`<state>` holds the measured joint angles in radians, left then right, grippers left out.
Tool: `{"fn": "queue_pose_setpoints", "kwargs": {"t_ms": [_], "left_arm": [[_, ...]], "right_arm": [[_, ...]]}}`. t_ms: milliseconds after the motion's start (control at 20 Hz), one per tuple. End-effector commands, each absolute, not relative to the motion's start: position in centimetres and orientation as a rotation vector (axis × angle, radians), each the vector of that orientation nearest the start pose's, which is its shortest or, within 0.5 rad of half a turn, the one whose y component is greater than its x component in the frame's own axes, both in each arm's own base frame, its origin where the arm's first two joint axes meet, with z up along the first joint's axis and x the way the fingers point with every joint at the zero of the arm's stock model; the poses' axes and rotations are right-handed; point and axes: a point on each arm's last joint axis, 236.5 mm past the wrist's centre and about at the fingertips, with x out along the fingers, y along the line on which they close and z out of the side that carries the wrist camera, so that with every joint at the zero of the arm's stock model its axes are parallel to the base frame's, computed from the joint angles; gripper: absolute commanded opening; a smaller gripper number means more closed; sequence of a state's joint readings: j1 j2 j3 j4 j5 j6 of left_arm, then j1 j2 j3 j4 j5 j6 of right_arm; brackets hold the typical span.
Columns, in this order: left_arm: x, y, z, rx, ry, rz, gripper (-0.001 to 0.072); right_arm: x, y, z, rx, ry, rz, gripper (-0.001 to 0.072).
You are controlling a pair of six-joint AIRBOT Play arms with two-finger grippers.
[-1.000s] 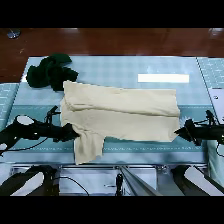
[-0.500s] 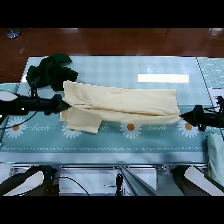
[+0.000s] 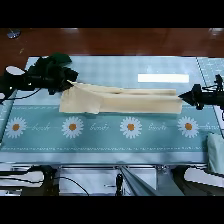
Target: Fold the shirts.
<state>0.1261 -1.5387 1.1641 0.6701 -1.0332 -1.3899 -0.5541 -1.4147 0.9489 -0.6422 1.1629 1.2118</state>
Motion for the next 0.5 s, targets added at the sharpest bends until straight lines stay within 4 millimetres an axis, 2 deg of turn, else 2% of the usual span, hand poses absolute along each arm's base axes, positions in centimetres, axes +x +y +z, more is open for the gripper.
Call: {"fn": "queue_pose_setpoints", "kwargs": {"t_ms": [0, 150, 200, 250, 300, 350, 400, 450], "left_arm": [[47.0, -10.0, -2.0, -0.844, 1.177, -0.307, 0.0023], [46.7, -10.9, -3.8, -0.819, 1.212, -0.328, 0.0034], [46.5, -11.6, -4.4, -0.817, 1.232, -0.334, 0.0227], [45.8, -12.4, -4.8, -0.813, 1.267, -0.357, 0.0669], [45.1, -12.9, -4.6, -0.786, 1.292, -0.406, 0.0702], [44.8, -12.6, -3.9, -0.769, 1.308, -0.429, 0.0702], [44.4, -11.6, -2.8, -0.760, 1.334, -0.444, 0.0701], [44.1, -9.8, -1.8, -0.743, 1.354, -0.423, 0.0700]], "right_arm": [[40.9, -4.2, -3.3, 1.033, 1.117, 0.144, 0.0021], [41.0, -3.9, -5.4, 1.053, 1.152, 0.150, 0.0030], [41.2, -3.5, -5.9, 1.049, 1.160, 0.152, 0.0214], [41.3, -3.1, -6.2, 1.043, 1.168, 0.156, 0.0596], [41.4, -2.9, -6.1, 1.024, 1.168, 0.166, 0.0625], [41.5, -3.2, -5.5, 1.009, 1.167, 0.181, 0.0624], [41.7, -4.0, -4.5, 0.995, 1.161, 0.194, 0.0624], [41.7, -5.2, -3.4, 0.975, 1.155, 0.202, 0.0624]]}}
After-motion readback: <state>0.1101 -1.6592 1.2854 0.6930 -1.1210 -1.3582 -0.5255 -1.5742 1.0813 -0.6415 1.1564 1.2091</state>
